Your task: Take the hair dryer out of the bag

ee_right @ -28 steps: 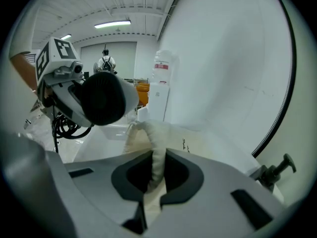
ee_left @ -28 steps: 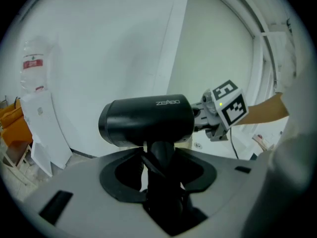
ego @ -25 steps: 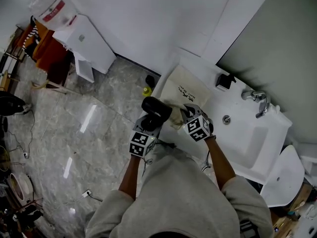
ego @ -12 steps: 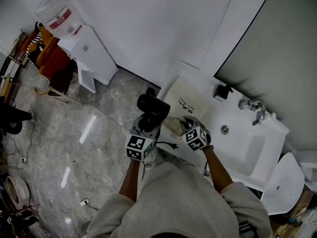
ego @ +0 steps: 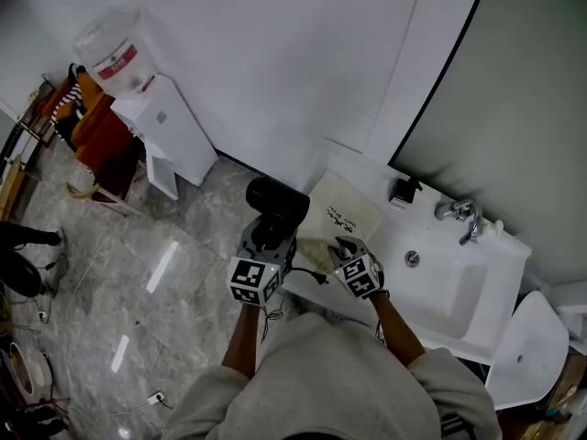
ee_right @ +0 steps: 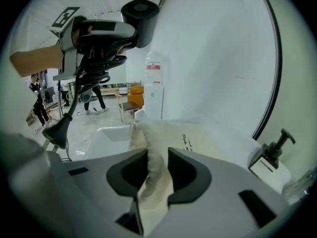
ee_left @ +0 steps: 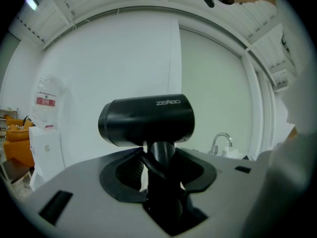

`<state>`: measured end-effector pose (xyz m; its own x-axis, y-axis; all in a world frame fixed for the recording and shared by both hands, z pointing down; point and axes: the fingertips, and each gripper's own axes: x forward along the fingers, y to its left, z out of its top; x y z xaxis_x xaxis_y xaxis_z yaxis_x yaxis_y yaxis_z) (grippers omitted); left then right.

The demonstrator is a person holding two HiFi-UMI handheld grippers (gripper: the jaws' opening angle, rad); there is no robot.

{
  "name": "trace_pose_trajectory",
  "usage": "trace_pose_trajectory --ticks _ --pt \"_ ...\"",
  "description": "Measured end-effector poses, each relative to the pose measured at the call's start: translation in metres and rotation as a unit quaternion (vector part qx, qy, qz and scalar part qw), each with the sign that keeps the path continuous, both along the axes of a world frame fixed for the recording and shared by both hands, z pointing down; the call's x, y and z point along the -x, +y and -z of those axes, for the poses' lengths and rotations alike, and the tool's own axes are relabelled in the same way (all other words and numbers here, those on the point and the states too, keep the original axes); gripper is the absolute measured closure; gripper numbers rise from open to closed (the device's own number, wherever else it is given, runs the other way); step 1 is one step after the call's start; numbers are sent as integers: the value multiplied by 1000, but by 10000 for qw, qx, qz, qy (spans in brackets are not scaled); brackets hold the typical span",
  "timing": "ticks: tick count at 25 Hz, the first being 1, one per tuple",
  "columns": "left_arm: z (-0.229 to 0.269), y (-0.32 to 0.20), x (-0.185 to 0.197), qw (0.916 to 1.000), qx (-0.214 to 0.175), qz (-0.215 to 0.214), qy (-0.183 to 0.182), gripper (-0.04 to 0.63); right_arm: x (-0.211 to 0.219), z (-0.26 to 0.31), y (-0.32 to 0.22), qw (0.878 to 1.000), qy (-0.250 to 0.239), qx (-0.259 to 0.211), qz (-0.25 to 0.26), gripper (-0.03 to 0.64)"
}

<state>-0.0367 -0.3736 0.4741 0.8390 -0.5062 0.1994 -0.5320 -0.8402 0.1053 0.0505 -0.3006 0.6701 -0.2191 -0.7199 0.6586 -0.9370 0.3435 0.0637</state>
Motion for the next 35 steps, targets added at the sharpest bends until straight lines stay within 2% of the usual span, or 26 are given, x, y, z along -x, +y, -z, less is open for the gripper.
trace_pose_trajectory --ticks 2,4,9,18,26,35 --pt "6 -5 -1 10000 -53 13 56 411 2 4 2 9998 -184 -8 -39 461" --pt "11 -9 -1 9999 -90 15 106 411 2 10 3 9992 -369 -56 -126 417" --pt "15 -14 -3 9998 -181 -24 92 411 -4 36 10 9961 -669 -367 -447 410" --pt "26 -15 -12 9993 -243 -131 238 411 -52 111 18 9802 -755 -1306 -1287 503" --pt "32 -13 -26 9988 -282 -263 318 411 -110 175 38 9531 -557 -2120 -2086 592" --pt "33 -7 -41 9983 -328 -331 344 411 -173 199 91 9235 -358 -2405 -2968 617"
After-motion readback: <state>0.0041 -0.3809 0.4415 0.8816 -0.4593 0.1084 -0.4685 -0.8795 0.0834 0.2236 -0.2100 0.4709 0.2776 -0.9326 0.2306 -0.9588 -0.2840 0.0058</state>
